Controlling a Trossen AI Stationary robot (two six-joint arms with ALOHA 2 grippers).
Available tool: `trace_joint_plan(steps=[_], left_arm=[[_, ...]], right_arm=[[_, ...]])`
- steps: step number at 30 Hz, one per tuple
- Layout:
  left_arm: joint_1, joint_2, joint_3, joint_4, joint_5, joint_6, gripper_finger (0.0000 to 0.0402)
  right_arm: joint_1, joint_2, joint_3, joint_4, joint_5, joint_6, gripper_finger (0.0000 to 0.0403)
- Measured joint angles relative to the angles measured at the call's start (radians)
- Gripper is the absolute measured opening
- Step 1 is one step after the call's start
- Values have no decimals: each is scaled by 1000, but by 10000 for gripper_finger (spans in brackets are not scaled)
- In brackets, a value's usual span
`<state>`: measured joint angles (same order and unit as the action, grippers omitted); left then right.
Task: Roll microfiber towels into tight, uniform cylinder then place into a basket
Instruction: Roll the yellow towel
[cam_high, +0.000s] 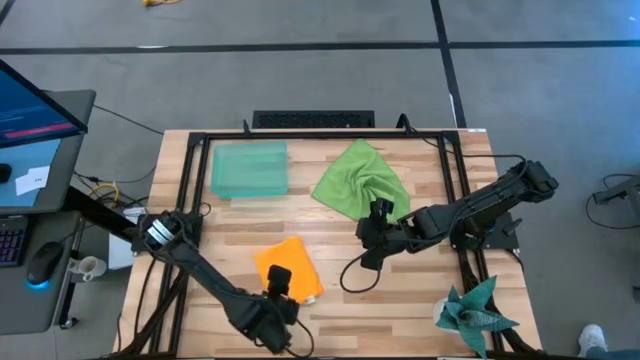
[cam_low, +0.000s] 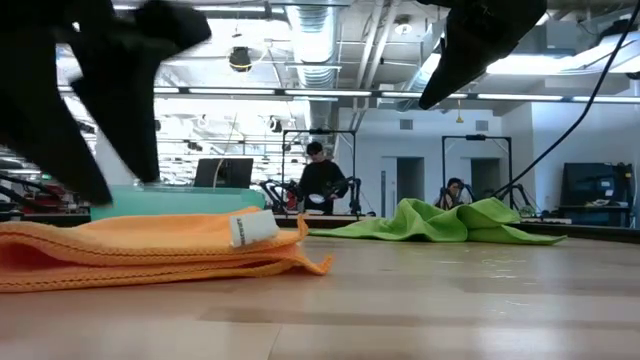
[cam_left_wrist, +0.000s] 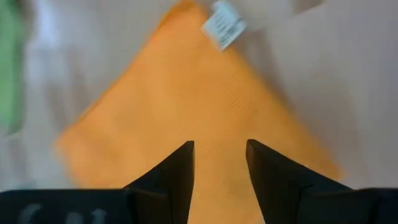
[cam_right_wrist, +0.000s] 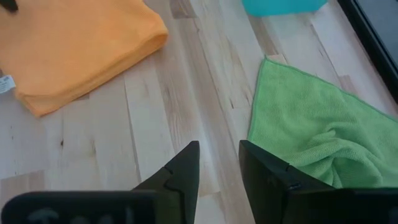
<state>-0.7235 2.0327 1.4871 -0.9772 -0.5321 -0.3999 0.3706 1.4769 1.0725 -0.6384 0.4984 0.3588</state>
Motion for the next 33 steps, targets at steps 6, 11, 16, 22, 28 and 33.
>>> trace_joint_plan(steps=[6, 11, 16, 22, 28, 33], left_arm=[[-43, -12, 65, -258, -128, -167, 139], [-41, -51, 37, -259, -101, -182, 139], [-22, -121, -50, -216, -105, -170, 139], [25, -254, -243, 19, -104, -108, 139], [97, -361, -450, 342, -92, -52, 139], [155, -365, -527, 482, -34, -17, 139]], right_arm=[[1, 0, 0, 1, 0, 0, 134], [1, 0, 0, 14, 0, 0, 137], [1, 0, 1, 29, 0, 10, 136], [1, 0, 1, 29, 0, 15, 136], [1, 0, 0, 29, 0, 15, 135], [1, 0, 0, 30, 0, 15, 134]])
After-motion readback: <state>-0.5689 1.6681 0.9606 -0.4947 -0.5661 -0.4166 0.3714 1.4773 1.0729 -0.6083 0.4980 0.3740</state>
